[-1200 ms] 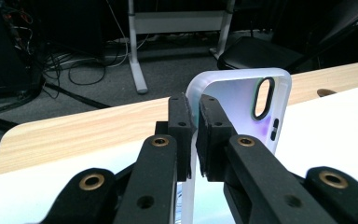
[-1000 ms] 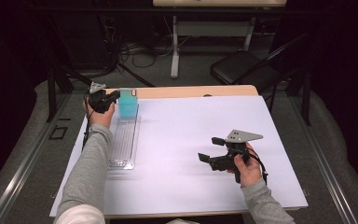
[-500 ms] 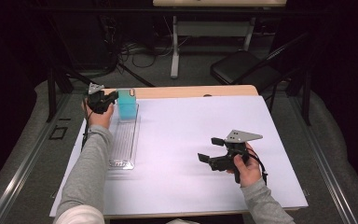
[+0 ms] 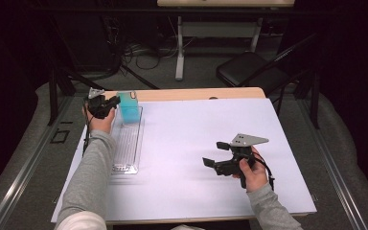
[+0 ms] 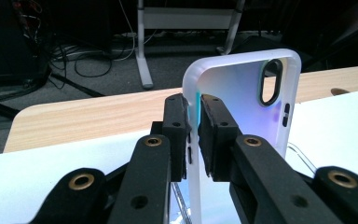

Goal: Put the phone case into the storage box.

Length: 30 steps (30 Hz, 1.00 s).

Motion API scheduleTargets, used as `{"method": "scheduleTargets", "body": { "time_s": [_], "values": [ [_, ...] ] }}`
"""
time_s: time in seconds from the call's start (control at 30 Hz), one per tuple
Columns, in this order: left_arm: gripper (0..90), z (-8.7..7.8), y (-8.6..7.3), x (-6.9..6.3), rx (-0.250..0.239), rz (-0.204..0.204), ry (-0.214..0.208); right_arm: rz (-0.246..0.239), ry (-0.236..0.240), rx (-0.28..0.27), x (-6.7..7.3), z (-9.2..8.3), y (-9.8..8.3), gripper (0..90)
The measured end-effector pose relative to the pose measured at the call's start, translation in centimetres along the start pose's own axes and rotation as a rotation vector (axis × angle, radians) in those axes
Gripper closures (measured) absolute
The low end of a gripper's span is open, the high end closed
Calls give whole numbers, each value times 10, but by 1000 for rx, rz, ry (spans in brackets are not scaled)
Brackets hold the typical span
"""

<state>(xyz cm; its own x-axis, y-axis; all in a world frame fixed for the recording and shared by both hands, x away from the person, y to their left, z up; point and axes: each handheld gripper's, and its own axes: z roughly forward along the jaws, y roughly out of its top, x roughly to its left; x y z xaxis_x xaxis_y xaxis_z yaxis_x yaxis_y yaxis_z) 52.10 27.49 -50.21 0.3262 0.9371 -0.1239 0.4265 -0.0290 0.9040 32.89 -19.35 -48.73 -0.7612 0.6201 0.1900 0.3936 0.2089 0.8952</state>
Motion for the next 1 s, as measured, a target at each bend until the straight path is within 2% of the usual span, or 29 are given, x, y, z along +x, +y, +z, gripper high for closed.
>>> {"method": "scheduleTargets", "body": {
  "time_s": [0.2, 0.4, 0.6, 0.7, 1.0],
  "values": [
    [762, 2, 0, -2, -6, 9, 7, 3, 0, -1, 0, 0, 0, 144],
    [596, 1, 1, -2, -34, -13, 8, 3, 0, -2, 0, 0, 0, 143],
    [479, -1, 2, 0, -31, -26, 8, 1, 1, -1, 1, 1, 0, 143],
    [450, -3, 3, 0, -31, -38, -6, 3, 0, 0, 1, 2, -1, 144],
    [393, -8, 6, -7, -21, -22, -13, -4, 1, 7, 1, 3, -1, 144]
  ]
}}
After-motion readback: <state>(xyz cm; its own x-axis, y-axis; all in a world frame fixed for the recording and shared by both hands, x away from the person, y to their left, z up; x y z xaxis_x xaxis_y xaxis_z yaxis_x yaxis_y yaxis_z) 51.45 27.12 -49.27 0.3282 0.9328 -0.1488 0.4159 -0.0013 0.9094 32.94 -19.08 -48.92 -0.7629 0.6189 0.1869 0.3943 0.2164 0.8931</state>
